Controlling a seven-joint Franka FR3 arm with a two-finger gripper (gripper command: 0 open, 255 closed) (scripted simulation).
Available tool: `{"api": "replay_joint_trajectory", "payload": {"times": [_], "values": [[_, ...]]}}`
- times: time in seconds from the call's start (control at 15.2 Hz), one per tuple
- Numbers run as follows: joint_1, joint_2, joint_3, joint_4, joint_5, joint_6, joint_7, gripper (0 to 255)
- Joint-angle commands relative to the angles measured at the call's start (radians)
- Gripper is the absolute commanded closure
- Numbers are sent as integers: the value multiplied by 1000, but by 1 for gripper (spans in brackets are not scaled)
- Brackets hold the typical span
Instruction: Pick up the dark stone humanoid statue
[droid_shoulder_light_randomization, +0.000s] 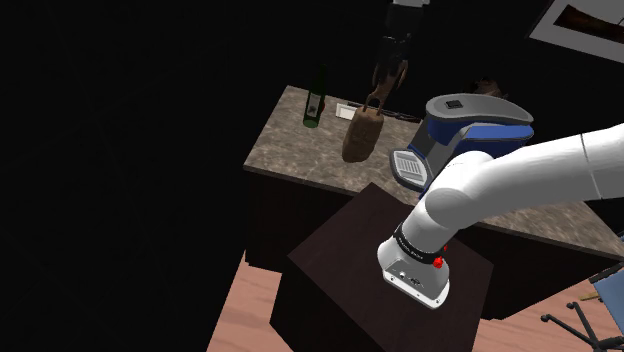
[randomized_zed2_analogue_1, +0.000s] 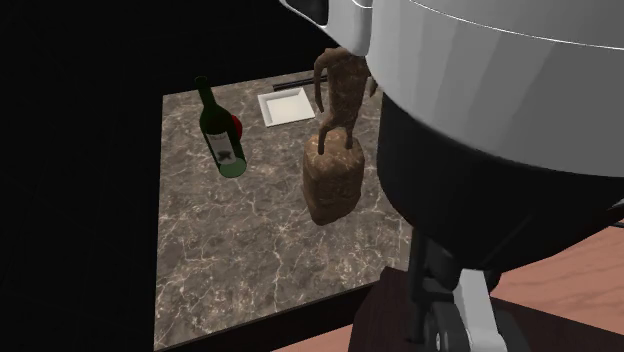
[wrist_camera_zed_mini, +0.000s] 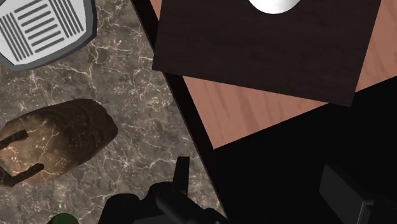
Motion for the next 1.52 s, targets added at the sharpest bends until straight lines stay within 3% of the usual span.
{"api": "replay_joint_trajectory", "payload": {"times": [0.0, 0.73, 1.06, 1.45], "values": [[-2, 47, -38, 36, -37, 6, -69, 0], [-7, 355, -235, 282, -162, 74, -440, 0], [-17, 536, -310, 443, -162, 103, -614, 0], [-63, 788, -375, 691, -108, 116, -828, 0]]}}
